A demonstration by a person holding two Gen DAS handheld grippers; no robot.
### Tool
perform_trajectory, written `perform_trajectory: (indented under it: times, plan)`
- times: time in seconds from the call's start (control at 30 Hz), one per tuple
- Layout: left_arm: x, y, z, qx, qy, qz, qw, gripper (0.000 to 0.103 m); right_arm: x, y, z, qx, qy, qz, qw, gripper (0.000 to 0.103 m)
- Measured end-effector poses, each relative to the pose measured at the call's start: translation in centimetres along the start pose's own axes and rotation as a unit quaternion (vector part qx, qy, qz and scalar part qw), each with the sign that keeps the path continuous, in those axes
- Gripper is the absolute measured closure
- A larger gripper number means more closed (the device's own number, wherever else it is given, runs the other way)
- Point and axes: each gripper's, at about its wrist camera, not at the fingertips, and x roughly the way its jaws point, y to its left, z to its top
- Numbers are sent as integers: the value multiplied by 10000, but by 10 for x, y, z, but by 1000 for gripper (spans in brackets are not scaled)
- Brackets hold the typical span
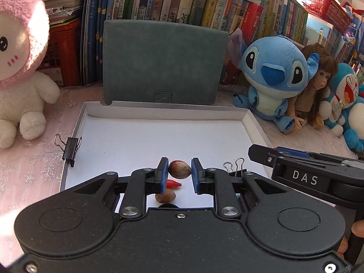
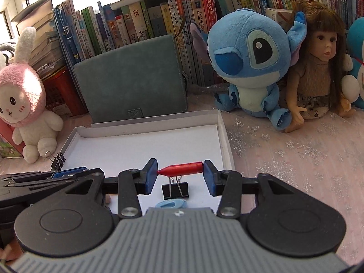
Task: Organize rigid objects
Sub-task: 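Carry the brown nut in the left tool over the tray while the right tool carries the crayon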
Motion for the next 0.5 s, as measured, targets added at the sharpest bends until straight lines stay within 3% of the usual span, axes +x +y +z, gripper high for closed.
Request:
perform_trajectory:
  times: [0.5]
  plan:
    - [39,14,2,-506,192,33,9985,83,49,13,4,-325,263,81,9991,53]
